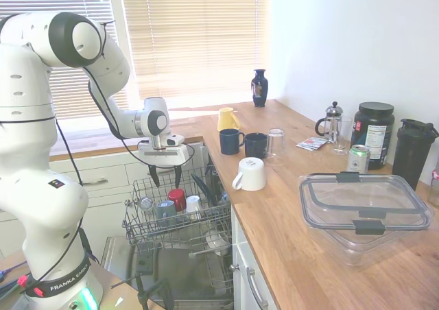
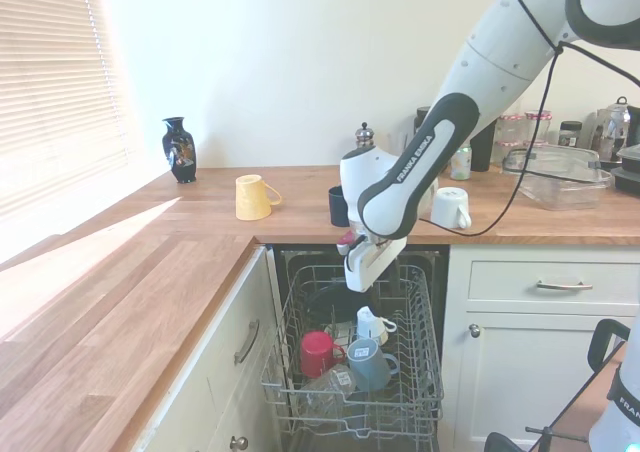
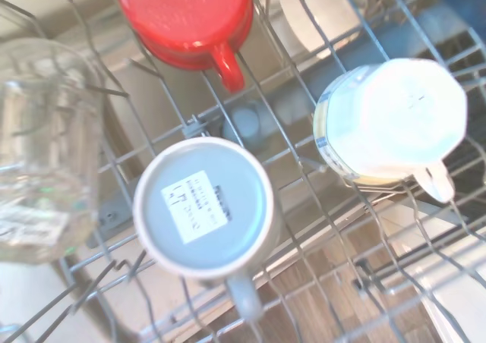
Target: Unload a mug from dishwasher
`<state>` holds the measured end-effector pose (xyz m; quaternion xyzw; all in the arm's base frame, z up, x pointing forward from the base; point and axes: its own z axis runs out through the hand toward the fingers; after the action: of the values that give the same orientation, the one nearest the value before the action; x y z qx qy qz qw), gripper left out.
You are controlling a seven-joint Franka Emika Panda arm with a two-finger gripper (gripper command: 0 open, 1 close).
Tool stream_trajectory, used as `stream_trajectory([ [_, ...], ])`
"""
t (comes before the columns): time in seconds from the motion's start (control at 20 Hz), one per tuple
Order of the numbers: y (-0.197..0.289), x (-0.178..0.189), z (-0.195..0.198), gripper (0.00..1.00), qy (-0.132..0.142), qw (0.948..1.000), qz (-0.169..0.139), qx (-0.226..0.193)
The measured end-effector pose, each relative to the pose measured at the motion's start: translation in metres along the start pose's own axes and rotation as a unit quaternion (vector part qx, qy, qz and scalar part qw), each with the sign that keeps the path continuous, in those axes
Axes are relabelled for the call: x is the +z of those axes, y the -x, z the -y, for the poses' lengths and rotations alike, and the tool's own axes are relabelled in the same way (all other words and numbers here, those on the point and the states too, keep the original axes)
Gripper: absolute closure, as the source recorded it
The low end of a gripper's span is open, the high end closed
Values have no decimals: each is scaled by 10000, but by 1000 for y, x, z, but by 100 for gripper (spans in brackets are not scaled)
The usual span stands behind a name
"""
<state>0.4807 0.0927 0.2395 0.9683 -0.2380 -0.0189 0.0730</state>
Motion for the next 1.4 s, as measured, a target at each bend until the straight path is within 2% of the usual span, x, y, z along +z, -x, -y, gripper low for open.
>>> stream_trajectory([
  [0.45,8,48,21,0,-2,9985,46,-541],
  [1.0,8,88,47,0,-29,9935,133,-1134],
  [1.15,11,97,53,0,-50,9926,170,-1204],
  [1.4,5,130,38,0,20,9925,265,-1191],
])
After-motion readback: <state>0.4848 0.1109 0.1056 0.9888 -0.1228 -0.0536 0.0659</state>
